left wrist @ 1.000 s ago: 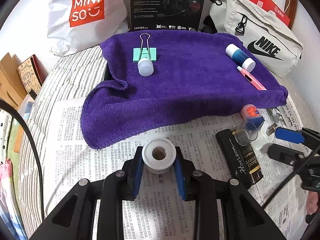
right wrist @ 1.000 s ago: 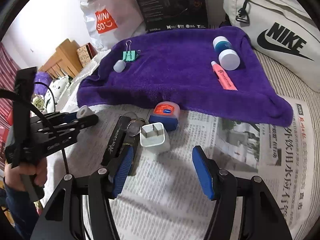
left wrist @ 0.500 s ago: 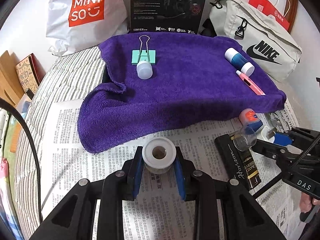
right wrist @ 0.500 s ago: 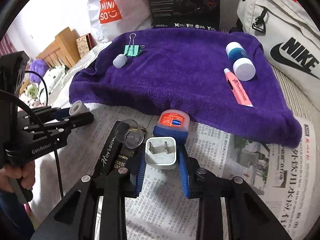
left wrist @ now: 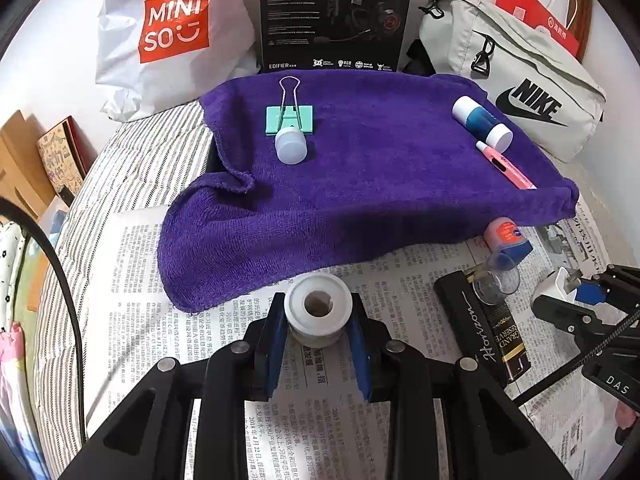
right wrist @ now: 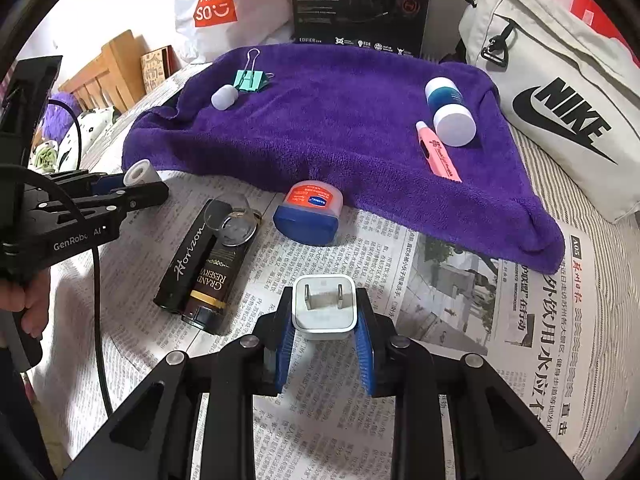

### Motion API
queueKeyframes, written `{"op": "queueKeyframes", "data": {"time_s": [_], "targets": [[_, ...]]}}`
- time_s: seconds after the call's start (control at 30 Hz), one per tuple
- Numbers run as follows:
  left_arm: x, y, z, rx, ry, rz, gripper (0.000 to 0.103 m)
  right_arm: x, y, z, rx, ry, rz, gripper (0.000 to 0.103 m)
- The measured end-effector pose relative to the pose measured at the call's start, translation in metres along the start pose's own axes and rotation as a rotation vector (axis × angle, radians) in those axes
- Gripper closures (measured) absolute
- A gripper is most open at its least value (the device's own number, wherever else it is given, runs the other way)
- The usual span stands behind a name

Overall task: Organize rigid objects
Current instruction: 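Grasp the white charger plug with the right tool, then carry the plug onto the towel and open the right tool while the left tool holds the tape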

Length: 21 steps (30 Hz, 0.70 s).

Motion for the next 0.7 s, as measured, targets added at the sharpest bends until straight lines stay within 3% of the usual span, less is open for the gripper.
{"op": "queueKeyframes", "data": {"time_s": [0.47, 0.7], "targets": [[-0.027, 0.005, -0.013, -0.02, -0.082, 0.037, 0.076, -0.023, -0.002, 0.015, 0.034, 0.075, 0.011, 0.076], [-0.037, 0.012, -0.015, -0.01, -0.06, 0.048, 0.076, -0.031, -0.001, 0.021, 0.037, 0.079, 0.023, 0.076]]}}
Point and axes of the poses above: each gripper's, at about its wrist camera, not at the fingertips, and x roughly the way its jaws point, z to its right, y to its top, the point moved 4 cm from there along x, roughly the way its jaws point, and after that the axes turned 13 degrees about -z, right-handed, at the moved point
